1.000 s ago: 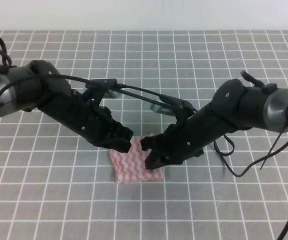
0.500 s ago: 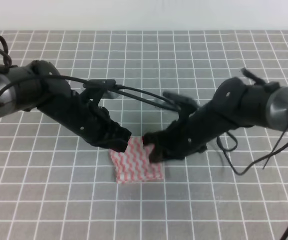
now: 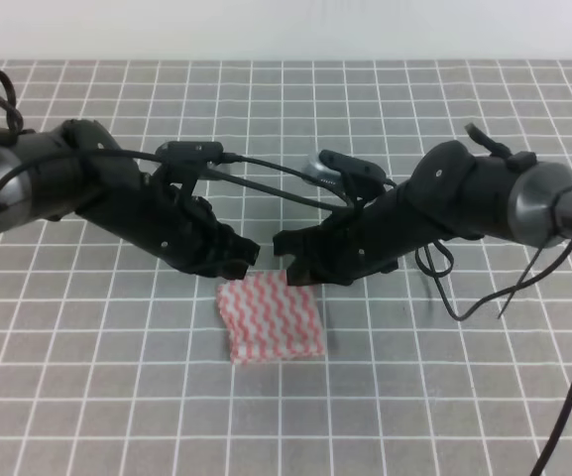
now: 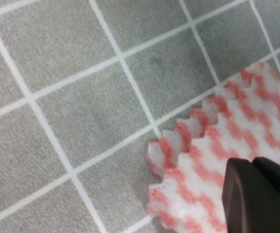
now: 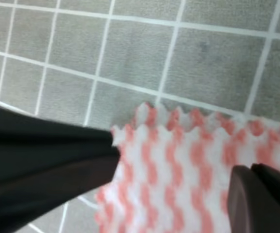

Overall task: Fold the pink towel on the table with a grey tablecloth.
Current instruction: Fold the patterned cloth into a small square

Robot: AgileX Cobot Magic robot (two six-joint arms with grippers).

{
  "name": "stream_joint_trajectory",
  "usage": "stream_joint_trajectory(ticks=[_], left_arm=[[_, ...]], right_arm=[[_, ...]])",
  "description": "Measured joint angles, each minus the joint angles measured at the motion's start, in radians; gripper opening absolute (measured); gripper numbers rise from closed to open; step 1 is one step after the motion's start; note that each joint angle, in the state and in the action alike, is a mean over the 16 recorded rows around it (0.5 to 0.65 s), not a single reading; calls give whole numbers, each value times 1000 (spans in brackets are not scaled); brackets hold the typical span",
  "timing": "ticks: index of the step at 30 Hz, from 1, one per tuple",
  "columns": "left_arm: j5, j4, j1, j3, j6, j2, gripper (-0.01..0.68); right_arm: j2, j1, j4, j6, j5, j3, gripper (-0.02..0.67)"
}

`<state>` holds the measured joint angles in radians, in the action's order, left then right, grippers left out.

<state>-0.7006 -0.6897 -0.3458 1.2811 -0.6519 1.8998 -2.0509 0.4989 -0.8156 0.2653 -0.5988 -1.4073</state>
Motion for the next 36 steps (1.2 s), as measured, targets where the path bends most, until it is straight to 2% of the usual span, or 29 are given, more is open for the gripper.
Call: stream_joint_trajectory(ticks=[10, 26, 36], left_arm=[[-27, 16, 0, 0, 0, 0, -2], [-206, 45, -18, 0, -1, 20, -2], [-171, 75, -31, 3, 1, 61, -2]], right_arm=[[-36, -51, 0, -1, -39, -27, -16], [18, -74, 24, 5, -79, -29, -16], [30, -75, 40, 6, -105, -29, -16]])
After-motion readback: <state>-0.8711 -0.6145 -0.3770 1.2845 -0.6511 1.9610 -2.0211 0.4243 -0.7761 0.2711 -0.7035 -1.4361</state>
